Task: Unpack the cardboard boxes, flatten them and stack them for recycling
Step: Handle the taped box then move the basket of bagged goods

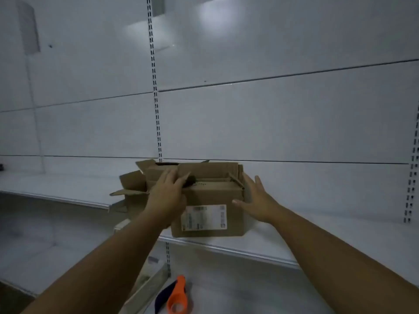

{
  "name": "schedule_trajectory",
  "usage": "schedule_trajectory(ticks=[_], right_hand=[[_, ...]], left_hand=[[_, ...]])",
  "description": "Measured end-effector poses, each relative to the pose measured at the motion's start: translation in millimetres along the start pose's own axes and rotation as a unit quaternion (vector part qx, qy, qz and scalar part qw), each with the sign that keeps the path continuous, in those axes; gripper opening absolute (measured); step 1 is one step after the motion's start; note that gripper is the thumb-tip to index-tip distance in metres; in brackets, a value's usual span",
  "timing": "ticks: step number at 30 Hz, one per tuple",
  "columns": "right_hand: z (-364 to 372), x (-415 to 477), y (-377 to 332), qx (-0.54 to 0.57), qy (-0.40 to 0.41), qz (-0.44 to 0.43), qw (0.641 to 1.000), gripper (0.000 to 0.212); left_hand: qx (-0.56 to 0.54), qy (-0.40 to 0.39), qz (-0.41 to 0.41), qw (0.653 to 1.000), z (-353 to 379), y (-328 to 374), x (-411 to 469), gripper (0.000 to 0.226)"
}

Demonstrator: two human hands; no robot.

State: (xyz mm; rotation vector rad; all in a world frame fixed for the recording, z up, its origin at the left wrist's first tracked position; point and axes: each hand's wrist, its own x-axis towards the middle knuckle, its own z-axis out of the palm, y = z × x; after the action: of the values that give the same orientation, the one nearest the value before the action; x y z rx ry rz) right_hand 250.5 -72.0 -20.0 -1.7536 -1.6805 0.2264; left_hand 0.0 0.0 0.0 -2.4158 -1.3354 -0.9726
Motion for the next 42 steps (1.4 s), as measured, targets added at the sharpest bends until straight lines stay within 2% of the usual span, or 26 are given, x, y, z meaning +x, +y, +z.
schedule_trajectory(ticks=[3, 8, 12, 15, 19, 21, 25, 27, 29, 31, 33, 35, 37, 39, 41, 42], right_hand=[[17, 3, -2, 0.027, 0.052, -0.001, 0.998, 0.079], [33, -1, -1, 0.026, 0.130, -0.033, 0.991, 0.050], [31, -15, -6, -0.042, 0.167, -0.041, 0.984, 0.057], [32, -33, -9, -0.086, 0.195, -0.065, 0.975, 0.048], [18, -62, -11, -0.092, 0.244, -0.112, 0.959, 0.048], [4, -76, -5, -0.089, 0.270, -0.126, 0.950, 0.048], [-30, -101, 18, 0.002, 0.359, -0.071, 0.930, 0.042], [-45, -110, 31, 0.094, 0.395, -0.006, 0.914, 0.035], [-56, -114, 44, 0.228, 0.411, 0.063, 0.880, 0.031], [-63, -114, 54, 0.358, 0.408, 0.108, 0.833, 0.028], [-66, -113, 61, 0.453, 0.381, 0.143, 0.793, 0.025], [-67, -112, 65, 0.537, 0.336, 0.172, 0.755, 0.025], [-69, -113, 70, 0.597, 0.293, 0.198, 0.720, 0.029], [-76, -119, 75, 0.622, 0.237, 0.228, 0.710, 0.031], [-87, -126, 80, 0.601, 0.176, 0.266, 0.733, 0.028], [-93, -130, 83, 0.569, 0.150, 0.286, 0.756, 0.026]], left_hand=[[0.062, -0.003, 0.035, 0.997, 11, -10, -14, 0.039], [-0.070, -0.005, 0.022, 0.997, 18, -13, -20, 0.045], [-0.169, 0.021, 0.017, 0.985, 21, -12, -28, 0.045], [-0.212, 0.084, 0.042, 0.973, 22, -16, -36, 0.044], [-0.288, 0.119, 0.059, 0.948, 13, -20, -43, 0.042], [-0.322, 0.123, 0.064, 0.936, 9, -18, -45, 0.049], [-0.426, 0.116, 0.062, 0.895, 17, -2, -46, 0.053], [-0.504, 0.083, 0.037, 0.859, 27, 13, -49, 0.052], [-0.560, 0.023, 0.001, 0.828, 39, 32, -49, 0.050], [-0.593, -0.044, -0.025, 0.803, 51, 56, -47, 0.050], [-0.596, -0.102, -0.031, 0.796, 57, 83, -42, 0.056], [-0.600, -0.149, -0.023, 0.786, 61, 107, -34, 0.070], [-0.623, -0.183, -0.004, 0.761, 61, 128, -25, 0.089], [-0.649, -0.203, -0.002, 0.733, 56, 149, -15, 0.095], [-0.663, -0.200, -0.009, 0.721, 52, 169, -4, 0.089], [-0.660, -0.193, -0.007, 0.726, 50, 177, 3, 0.083]])
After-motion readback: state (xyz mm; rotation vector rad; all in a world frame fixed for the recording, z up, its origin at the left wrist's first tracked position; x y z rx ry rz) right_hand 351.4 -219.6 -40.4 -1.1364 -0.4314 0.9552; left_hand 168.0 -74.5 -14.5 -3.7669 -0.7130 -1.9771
